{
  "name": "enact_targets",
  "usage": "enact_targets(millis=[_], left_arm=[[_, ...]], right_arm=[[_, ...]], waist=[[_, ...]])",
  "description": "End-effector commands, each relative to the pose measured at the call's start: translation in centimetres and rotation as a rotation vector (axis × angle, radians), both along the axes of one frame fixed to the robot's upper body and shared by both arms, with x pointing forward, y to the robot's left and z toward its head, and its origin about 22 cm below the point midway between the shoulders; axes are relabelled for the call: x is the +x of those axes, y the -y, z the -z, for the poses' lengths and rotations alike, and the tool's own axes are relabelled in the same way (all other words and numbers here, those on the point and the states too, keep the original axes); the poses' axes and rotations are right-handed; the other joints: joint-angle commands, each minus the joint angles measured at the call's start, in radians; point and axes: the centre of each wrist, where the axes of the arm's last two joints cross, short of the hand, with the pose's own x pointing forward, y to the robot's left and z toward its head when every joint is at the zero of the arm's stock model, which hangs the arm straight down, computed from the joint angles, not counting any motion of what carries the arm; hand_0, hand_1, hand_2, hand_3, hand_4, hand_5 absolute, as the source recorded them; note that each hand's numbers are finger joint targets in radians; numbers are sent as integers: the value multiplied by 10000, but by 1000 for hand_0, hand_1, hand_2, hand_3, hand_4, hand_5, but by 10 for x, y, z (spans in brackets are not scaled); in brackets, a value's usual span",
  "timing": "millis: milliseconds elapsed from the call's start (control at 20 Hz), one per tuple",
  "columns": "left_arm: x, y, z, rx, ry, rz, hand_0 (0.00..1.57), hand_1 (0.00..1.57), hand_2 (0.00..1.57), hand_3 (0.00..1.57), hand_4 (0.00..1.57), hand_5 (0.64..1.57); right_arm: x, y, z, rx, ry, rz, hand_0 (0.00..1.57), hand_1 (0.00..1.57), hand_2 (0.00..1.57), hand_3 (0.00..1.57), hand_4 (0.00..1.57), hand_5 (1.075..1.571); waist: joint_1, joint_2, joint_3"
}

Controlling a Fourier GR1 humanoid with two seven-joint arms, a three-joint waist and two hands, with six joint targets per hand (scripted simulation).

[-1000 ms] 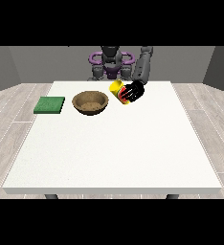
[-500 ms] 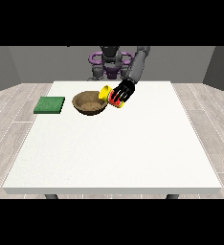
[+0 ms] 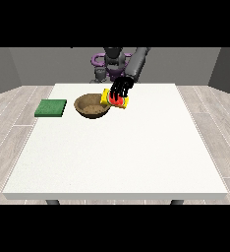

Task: Pick the cup and pour the ball into the bowl, then pick the bowl and place it on the pad

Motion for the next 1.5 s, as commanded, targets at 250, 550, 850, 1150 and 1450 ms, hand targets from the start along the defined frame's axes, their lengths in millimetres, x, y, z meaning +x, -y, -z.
enact_targets(millis=[250, 550, 850, 1150, 1450], left_arm=[[-17, 54, 34, 5167, -924, 981, 1454, 1454, 1571, 1571, 939, 1490], [-15, 93, 18, 8040, -195, 803, 1503, 1503, 1571, 1571, 1065, 1498], [-39, 127, 24, 8135, -493, 1110, 1499, 1499, 1571, 1571, 1059, 1507], [-24, 101, 5, 2172, -1049, 849, 936, 936, 1369, 1305, 1089, 1448], [-13, 18, -7, -2112, -185, -168, 1241, 1241, 1571, 1571, 765, 1568]], right_arm=[[9, 7, 43, 125, -1388, 455, 0, 0, 0, 0, 384, 1565], [16, 26, 51, 168, -1722, 487, 0, 0, 0, 0, 377, 1566], [25, 31, 70, 62, -1930, 835, 0, 0, 0, 0, 378, 1564], [14, 28, 70, 119, -1887, 1344, 0, 0, 0, 0, 377, 1566], [4, 40, 60, 149, -1280, 1686, 0, 0, 0, 0, 382, 1565]], waist=[[548, -1343, 8], [586, -1618, -6], [984, -1830, -19], [1613, -1643, -53], [1997, -1212, -101]])
